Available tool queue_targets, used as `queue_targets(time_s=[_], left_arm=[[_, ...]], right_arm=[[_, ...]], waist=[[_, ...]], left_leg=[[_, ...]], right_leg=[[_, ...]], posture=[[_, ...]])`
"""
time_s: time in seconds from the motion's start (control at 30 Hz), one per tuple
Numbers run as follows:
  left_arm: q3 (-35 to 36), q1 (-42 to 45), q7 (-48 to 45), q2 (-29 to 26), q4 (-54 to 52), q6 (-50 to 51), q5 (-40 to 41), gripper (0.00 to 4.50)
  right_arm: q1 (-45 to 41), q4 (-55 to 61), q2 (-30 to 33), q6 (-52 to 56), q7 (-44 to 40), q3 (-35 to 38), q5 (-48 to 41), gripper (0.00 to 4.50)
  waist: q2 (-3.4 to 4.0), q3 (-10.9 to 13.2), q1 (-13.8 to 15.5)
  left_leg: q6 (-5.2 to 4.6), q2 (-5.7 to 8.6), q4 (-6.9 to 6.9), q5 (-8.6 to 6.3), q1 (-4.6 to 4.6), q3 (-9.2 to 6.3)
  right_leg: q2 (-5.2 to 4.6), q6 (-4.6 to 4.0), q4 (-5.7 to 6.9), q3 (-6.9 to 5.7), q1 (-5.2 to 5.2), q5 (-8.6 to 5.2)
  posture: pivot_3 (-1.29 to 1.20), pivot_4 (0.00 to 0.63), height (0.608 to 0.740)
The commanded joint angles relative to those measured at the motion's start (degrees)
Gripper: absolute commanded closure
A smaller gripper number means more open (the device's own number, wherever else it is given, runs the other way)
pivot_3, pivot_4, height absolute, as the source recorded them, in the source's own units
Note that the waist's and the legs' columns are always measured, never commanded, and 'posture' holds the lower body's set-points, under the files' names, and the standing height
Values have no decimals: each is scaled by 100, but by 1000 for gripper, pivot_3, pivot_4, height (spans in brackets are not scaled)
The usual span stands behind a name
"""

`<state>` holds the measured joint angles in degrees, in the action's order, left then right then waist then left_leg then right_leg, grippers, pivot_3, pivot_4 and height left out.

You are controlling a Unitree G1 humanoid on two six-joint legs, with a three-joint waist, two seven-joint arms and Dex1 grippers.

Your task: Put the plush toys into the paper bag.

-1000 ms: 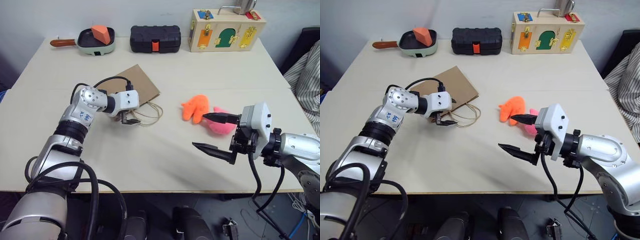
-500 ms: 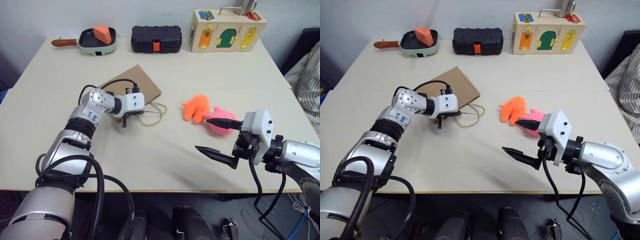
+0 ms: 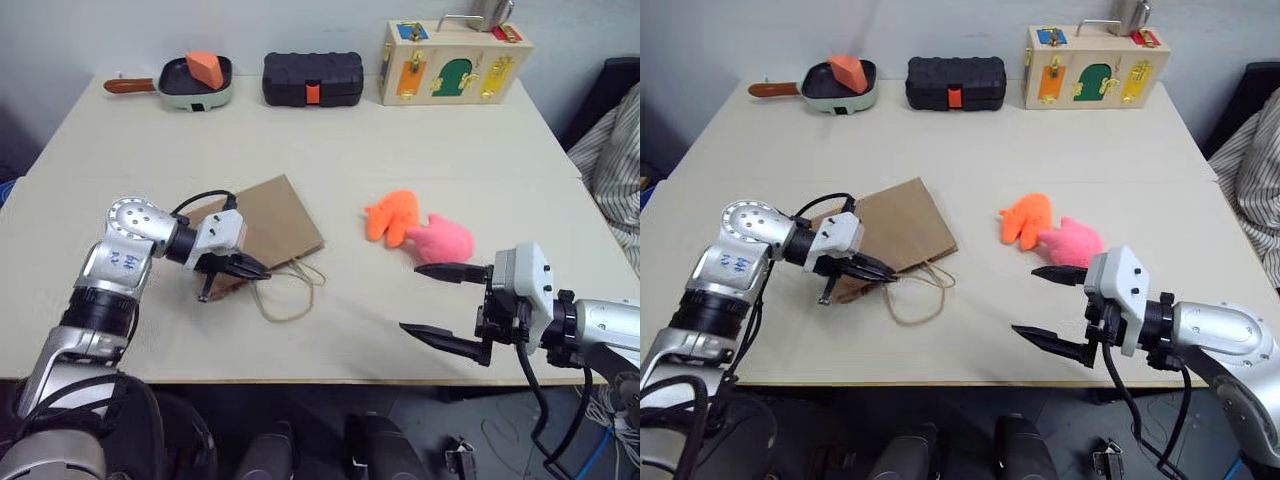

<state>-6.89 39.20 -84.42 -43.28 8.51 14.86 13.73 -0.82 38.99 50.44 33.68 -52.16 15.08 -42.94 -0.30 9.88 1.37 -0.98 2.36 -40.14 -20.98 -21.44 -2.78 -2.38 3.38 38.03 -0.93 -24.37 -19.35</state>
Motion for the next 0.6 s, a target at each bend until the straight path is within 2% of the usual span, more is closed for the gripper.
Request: queue_targets(time_s=[0.03, 0.13, 0.2, 0.37, 0.5, 0.6], left_arm=[[371, -221, 524, 49, -1060, 1131, 668, 4479], [570, -348, 1055, 239, -1569, 1966, 1116, 4500], [664, -407, 1354, 368, -1806, 2361, 1351, 4500], [751, -462, 1830, 491, -2088, 2817, 1672, 4500], [749, -422, 1947, 463, -2156, 2914, 1787, 4500], [743, -374, 2009, 453, -2182, 2985, 1863, 4500]], right_arm=[[-32, 113, -14, -101, -67, 93, -152, 0], [-217, 31, -153, -65, 37, -82, -206, 593], [-430, -43, -296, -55, 101, -341, -165, 1231], [-1083, -534, -883, -200, 301, -1258, 345, 3077], [-1691, -1349, -1612, -494, 568, -2167, 1184, 4466], [-1983, -1842, -2059, -701, 677, -2602, 1643, 4491]], waist=[[0, 0, 17], [-1, -1, 4], [-2, -1, -15], [-1, -1, -95], [-2, -1, -151], [-2, -1, -158]], left_leg=[[-1, 1, -2, 0, 1, -1], [-2, 2, -2, -1, 2, -1], [-2, 0, -2, -1, 2, 0], [2, -2, 6, 1, 14, 4], [4, 1, 6, 2, 15, 7], [5, 1, 5, 3, 15, 8]], right_leg=[[0, 0, -1, 0, 2, 0], [0, 2, 0, 1, 4, 1], [2, 2, 2, 2, 3, 1], [6, 2, 3, 6, 1, 1], [5, 2, 3, 11, -2, 1], [5, 2, 9, 11, -8, 1]], posture=[[0, 150, 740], [0, 150, 740], [0, 150, 740], [0, 150, 740], [0, 150, 740], [0, 150, 740]])
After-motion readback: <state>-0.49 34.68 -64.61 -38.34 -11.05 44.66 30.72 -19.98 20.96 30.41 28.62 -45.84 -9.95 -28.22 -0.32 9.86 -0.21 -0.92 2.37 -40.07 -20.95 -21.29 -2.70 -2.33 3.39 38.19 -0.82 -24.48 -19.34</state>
